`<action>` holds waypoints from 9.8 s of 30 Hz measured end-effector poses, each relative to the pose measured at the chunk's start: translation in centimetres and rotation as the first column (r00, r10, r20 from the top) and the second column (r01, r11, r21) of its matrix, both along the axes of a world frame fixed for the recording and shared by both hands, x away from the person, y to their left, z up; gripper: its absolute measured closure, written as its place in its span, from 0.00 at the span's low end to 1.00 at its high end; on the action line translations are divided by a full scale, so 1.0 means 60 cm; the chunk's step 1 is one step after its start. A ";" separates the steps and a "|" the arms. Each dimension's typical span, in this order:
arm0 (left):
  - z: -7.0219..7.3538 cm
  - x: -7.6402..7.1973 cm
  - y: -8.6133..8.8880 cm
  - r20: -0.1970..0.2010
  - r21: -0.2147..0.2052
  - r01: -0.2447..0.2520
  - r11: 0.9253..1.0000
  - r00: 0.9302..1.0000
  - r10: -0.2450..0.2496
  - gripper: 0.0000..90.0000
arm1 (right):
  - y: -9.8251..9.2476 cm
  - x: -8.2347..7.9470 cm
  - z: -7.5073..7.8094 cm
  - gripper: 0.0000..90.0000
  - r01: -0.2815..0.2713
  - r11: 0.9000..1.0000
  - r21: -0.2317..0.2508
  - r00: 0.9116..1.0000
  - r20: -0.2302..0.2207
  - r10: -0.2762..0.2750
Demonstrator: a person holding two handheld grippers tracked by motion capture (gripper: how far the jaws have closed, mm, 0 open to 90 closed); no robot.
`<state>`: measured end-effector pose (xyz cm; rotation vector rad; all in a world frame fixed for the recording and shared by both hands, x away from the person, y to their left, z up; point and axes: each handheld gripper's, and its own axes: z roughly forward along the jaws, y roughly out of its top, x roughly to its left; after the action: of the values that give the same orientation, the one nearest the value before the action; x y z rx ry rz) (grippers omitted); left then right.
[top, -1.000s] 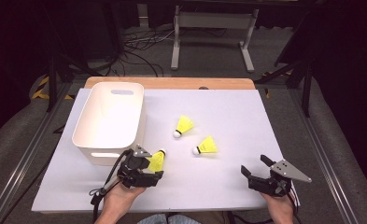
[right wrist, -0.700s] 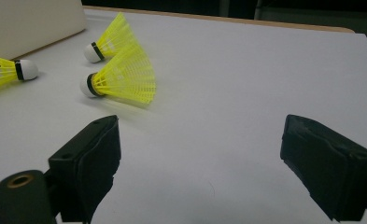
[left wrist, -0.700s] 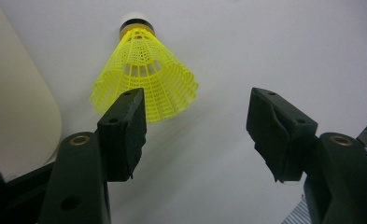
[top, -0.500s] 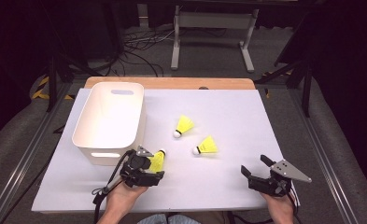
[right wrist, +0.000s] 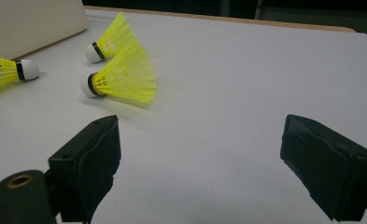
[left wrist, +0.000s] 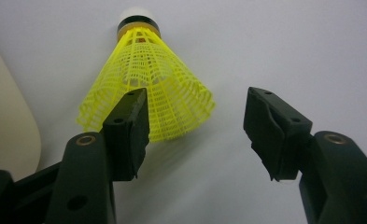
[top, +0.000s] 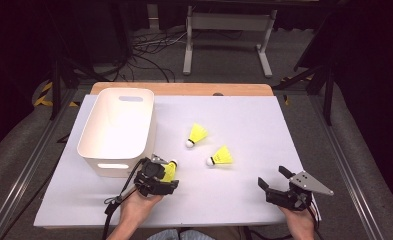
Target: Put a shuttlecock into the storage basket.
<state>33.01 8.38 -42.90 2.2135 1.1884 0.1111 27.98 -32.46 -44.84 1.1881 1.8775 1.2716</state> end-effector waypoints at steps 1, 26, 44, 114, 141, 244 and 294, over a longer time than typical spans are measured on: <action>0.000 0.000 0.000 0.000 0.000 0.000 1.000 1.000 0.000 0.46 | 0.000 0.000 0.000 0.14 0.000 1.000 0.000 1.000 0.000 0.000; -0.022 0.023 -0.014 -0.024 0.008 -0.032 0.999 0.999 0.032 0.54 | 0.000 0.000 0.000 0.14 -0.005 1.000 0.001 1.000 0.000 0.005; -0.028 0.024 -0.018 -0.031 0.012 -0.035 0.999 0.999 0.035 0.74 | 0.000 0.000 -0.001 0.14 -0.007 1.000 0.003 1.000 -0.002 0.007; 0.047 0.031 -0.032 0.018 0.070 0.010 0.998 1.000 -0.011 0.99 | 0.002 0.000 0.000 0.14 -0.006 1.000 -0.005 1.000 -0.001 0.006; 0.109 0.027 -0.024 0.050 0.067 0.025 0.997 0.998 -0.029 0.99 | 0.002 0.001 -0.001 0.15 -0.011 1.000 -0.008 1.000 -0.006 0.011; 0.245 0.111 0.098 0.084 -0.011 -0.052 0.999 0.995 0.053 0.99 | 0.003 0.007 -0.005 0.14 -0.021 1.000 -0.010 1.000 -0.020 0.021; 0.177 0.195 0.147 0.057 0.040 -0.189 0.981 0.981 0.186 0.98 | 0.003 0.007 -0.005 0.14 -0.029 1.000 -0.012 0.999 -0.026 0.029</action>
<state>44.71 17.18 -32.30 2.1188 1.3756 0.2738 28.43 -32.27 -45.16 1.1800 1.9245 1.2642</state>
